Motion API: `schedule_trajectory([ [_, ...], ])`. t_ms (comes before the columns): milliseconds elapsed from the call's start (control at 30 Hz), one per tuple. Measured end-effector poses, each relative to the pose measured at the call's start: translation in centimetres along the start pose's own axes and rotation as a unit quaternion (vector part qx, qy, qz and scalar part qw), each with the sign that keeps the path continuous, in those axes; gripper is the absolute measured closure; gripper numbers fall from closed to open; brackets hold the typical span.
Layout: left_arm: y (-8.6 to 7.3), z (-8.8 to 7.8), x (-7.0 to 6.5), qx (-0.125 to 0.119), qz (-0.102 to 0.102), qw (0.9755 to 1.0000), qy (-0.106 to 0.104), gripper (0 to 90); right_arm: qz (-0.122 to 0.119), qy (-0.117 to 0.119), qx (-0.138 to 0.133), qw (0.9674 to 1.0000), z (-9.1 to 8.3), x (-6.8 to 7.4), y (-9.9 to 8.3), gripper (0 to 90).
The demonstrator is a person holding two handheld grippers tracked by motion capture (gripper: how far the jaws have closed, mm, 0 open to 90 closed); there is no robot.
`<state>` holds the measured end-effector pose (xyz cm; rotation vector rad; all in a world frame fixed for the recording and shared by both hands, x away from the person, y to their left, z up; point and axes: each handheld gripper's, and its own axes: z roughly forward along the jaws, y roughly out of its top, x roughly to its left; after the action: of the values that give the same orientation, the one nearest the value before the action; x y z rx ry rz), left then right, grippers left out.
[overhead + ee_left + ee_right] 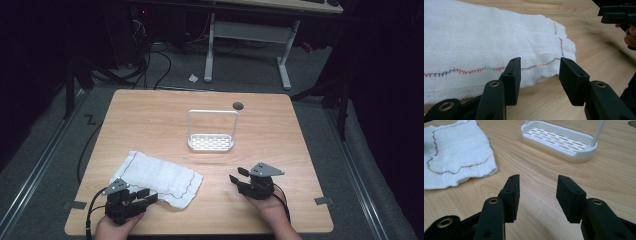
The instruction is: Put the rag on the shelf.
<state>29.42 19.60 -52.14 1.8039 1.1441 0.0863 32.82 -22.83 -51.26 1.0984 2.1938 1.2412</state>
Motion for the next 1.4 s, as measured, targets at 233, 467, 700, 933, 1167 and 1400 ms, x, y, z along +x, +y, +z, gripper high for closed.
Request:
schedule_trajectory([
  [233, 0.1, -0.2, 0.4, -0.004, 0.004, 1.0, 0.004, 53.1, -0.007, -0.001, 0.009, 0.9999, 0.5, 0.4, 0.0, 54.2],
  [467, 0.2, -0.7, 0.7, -0.015, 0.017, 0.9995, 0.022, 61.4, -0.019, 0.005, 0.017, 0.9997, 1.1, 1.3, -0.1, 54.7],
  [700, 0.2, -1.2, 0.9, -0.022, 0.034, 0.9979, 0.051, 72.4, -0.027, 0.04, 0.018, 0.9987, 2.5, 2.7, 0.9, 60.7],
  [933, 0.1, 0.6, 2.2, 0.032, 0.042, 0.9945, 0.09, 76.1, -0.052, 0.089, 0.049, 0.9935, 7.5, 5.9, 4.0, 76.7],
  [1167, 0.4, 1.3, 2.6, 0.031, 0.047, 0.9936, 0.098, 77.7, -0.08, 0.084, 0.102, 0.988, 12.0, 7.4, 5.2, 89.5],
  [1400, 1.1, 2.8, 2.3, 0.027, 0.059, 0.9935, 0.094, 78.2, -0.078, 0.092, 0.1, 0.9877, 9.6, 7.0, 3.4, 90.0],
])
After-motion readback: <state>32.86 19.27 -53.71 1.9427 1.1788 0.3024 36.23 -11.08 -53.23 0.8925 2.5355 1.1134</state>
